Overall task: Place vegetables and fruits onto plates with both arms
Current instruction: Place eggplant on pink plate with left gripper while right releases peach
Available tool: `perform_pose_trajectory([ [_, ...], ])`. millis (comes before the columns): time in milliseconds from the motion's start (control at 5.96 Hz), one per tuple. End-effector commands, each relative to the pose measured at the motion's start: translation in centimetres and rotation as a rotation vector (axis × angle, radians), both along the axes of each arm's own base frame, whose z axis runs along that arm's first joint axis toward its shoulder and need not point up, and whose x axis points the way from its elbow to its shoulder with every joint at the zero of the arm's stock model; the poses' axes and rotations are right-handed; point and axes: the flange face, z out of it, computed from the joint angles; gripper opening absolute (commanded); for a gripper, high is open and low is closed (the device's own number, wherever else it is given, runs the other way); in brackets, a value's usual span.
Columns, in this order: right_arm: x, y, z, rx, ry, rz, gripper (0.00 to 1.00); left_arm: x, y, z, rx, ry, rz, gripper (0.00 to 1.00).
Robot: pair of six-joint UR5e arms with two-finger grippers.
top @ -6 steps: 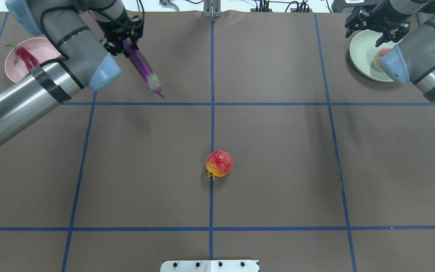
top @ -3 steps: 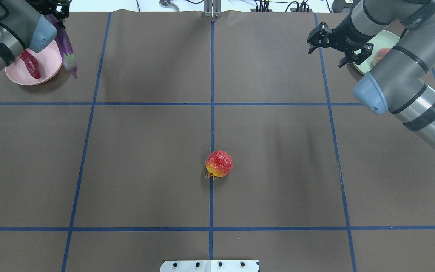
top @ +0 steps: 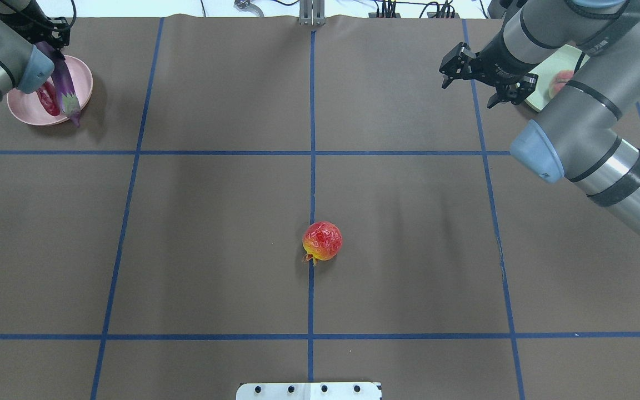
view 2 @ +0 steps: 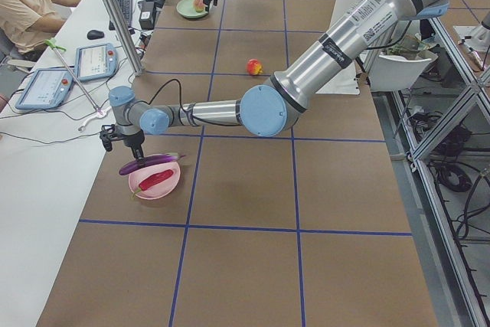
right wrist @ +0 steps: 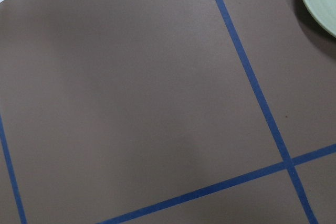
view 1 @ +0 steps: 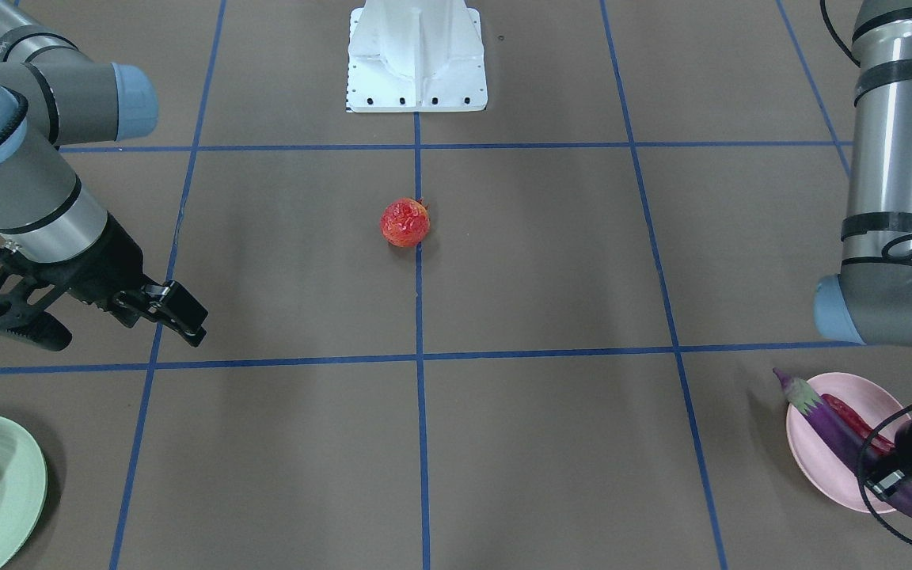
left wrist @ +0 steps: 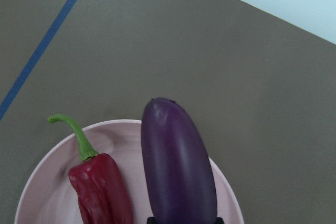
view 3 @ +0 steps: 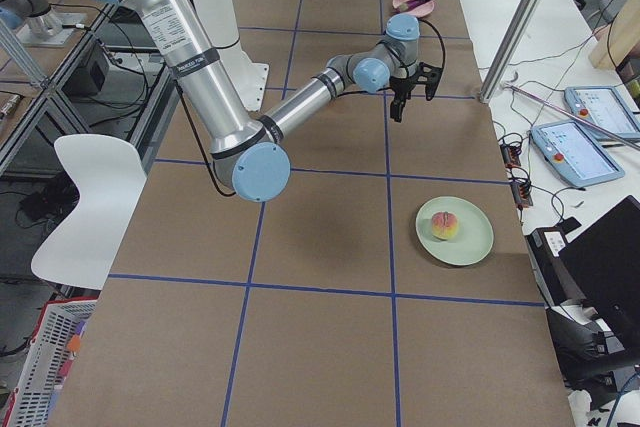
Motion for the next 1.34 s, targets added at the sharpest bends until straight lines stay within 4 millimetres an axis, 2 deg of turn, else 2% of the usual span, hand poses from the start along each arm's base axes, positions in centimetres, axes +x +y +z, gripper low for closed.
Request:
perform_pose_trajectory([
  [0,-0.9,0.7,-0.4,0.002,-0.007,-0.015,1.0,1.3,0.4,0.0,0.003,0.005,0.017,1.0],
  [168,-3.4,2.3,-1.0,-0.04,-0.023,-0.011,1.0,1.4,0.5,-0.7,0.02,0.015,0.021,1.0],
  [335,-5.6,5.3,-3.1,-0.064,-0.055,0.016,1.0,1.3,0.5,-2.2,0.046,0.027,0.014,1.0],
  [503,-10.6,10.2,-4.4,-0.116,-0.073,0.03,1.0,1.5,0.6,-4.6,0.056,0.056,0.018,1.0],
  [671,-15.4,15.1,-5.4,-0.126,-0.066,0.064,1.0,1.7,0.8,-6.0,0.046,0.086,0.029,1.0],
  [838,-19.1,18.7,-5.8,-0.178,-0.071,0.068,1.0,1.7,0.8,-6.5,0.047,0.089,0.029,1.0],
  [1174,-24.1,23.5,-7.4,-0.276,-0.101,0.165,1.0,1.6,1.2,-7.3,0.053,0.099,0.009,1.0],
])
